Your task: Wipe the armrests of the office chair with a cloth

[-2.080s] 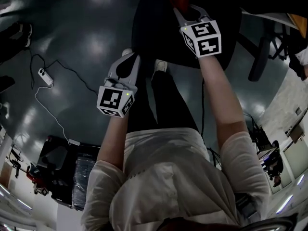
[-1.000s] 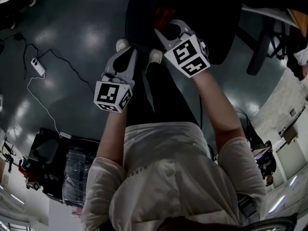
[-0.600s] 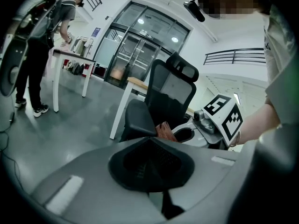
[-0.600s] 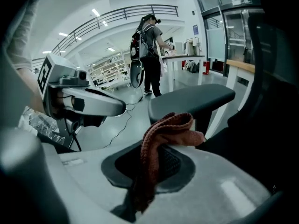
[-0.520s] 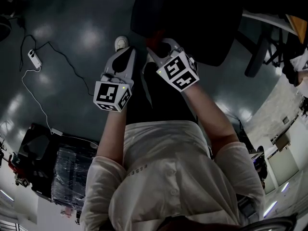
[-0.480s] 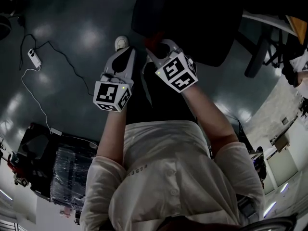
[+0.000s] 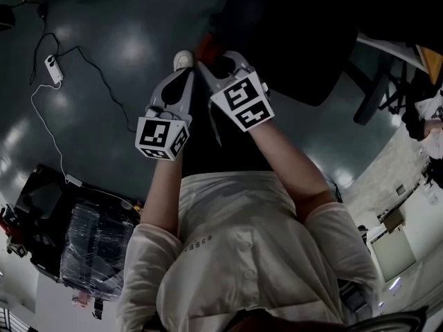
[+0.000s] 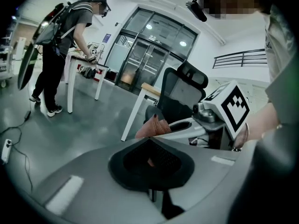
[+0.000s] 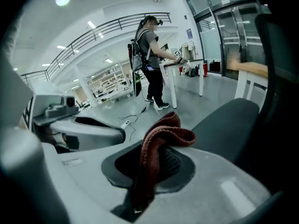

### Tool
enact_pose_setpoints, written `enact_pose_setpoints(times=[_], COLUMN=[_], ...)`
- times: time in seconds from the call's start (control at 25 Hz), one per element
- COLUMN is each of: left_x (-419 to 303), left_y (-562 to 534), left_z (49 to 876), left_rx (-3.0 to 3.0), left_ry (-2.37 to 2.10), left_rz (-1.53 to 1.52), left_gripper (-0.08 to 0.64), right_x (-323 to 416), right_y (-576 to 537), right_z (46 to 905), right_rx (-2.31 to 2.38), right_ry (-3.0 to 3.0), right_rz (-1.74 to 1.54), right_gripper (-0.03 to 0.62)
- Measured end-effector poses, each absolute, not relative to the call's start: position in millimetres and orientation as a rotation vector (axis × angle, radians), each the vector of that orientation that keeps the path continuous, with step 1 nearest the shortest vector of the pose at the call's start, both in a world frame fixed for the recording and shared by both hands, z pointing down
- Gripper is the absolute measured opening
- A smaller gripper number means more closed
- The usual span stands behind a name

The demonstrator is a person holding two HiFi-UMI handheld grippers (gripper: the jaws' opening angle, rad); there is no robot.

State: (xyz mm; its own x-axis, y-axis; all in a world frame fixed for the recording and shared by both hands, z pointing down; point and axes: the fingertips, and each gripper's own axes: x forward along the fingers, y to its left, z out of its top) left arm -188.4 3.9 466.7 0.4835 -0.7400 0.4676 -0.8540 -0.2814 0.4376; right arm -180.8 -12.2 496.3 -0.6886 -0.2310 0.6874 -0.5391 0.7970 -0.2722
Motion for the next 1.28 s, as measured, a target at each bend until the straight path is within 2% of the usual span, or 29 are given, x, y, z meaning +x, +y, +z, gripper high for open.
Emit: enact_pose_setpoints(times=[0.16, 0.28, 0.52, 0.72, 1.0, 1.28], left_x=[-208.1, -215.2, -208.3, -192.9, -195.1, -209.6], left_y=[-5.9, -20.5, -63.3, -96.4, -126.1, -139.8], left_z=[458.2, 453.2, 446.2, 450.2, 464.8, 476.7], left_rx=[2.074, 2.086, 2.147, 2.218, 2.258, 2.257], left_ry=[-1.338, -1.325, -1.23, -1.109, -1.017, -1.003], left_rz=[0.216, 0.218, 0.226, 0.268, 0.326, 0.341], left_gripper=[0.017, 0.017, 0.017, 0.017, 0.017, 0.017], right_x=[-195.0, -178.9, -64.6, -5.1, -12.6, -44.9], right_y=[-35.1, -74.1, -184.3, -239.4, -267.7, -285.9], right_z=[467.2, 438.7, 416.6, 454.1, 497.5, 505.1], right_rx=[0.581, 0.723, 1.241, 1.321, 1.29, 1.175], right_ry=[-2.39, -2.438, -2.26, -2.076, -1.985, -1.975], right_rz=[0.616, 0.58, 0.527, 0.544, 0.636, 0.592], right_gripper=[0.048, 0.048, 0.048, 0.048, 0.048, 0.048])
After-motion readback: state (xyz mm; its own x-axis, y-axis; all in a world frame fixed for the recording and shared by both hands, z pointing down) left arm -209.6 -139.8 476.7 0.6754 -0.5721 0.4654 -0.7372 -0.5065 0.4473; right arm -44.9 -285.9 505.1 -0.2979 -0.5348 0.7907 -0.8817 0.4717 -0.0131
